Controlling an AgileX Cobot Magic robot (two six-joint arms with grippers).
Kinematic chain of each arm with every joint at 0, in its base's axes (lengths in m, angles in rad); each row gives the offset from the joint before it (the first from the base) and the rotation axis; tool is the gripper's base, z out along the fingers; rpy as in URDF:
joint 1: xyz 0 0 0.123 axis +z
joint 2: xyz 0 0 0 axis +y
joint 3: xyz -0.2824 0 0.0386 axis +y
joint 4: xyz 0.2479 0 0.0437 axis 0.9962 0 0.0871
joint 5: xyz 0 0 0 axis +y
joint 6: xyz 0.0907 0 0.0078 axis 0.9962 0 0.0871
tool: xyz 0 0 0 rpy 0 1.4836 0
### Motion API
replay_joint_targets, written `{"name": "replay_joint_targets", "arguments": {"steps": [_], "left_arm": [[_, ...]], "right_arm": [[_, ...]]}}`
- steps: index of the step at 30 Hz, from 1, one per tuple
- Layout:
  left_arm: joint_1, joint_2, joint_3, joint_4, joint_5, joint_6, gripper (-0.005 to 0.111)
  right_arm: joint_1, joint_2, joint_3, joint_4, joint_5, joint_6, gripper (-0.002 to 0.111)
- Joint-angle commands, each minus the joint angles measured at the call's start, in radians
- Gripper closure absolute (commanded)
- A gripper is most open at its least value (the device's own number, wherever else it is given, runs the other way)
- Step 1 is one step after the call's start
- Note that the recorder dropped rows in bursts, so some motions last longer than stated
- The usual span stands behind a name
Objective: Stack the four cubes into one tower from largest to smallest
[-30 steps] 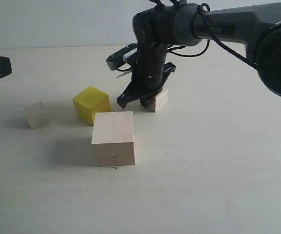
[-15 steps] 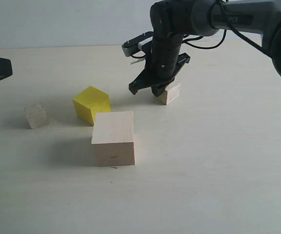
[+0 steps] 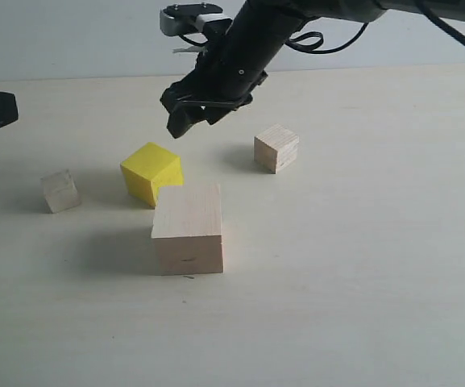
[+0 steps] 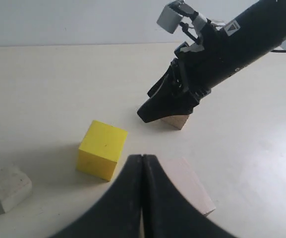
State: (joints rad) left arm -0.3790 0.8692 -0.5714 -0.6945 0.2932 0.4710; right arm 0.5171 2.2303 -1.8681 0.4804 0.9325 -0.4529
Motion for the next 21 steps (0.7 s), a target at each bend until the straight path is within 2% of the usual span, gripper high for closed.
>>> {"name": "replay_joint_targets", "arguments": {"steps": [1,9,21], "left_arm": [[0.001,-0.008,0.005,0.006,-0.015,-0.002,0.107],[0.001,-0.008,0.005,0.006,-0.008,-0.002,0.107],[0.001,-0.008,0.005,0.006,-0.002,-0.002,0.107]], "right_arm": [[0.028,0.005,-0.059,0.005,0.019,-0.037,0.042],[0.117,0.038,-0.188,-0.072,0.017,-0.037,0.042],[0.162,0.138,-0.212,-0.157,-0.011,-0.037,0.042]]}}
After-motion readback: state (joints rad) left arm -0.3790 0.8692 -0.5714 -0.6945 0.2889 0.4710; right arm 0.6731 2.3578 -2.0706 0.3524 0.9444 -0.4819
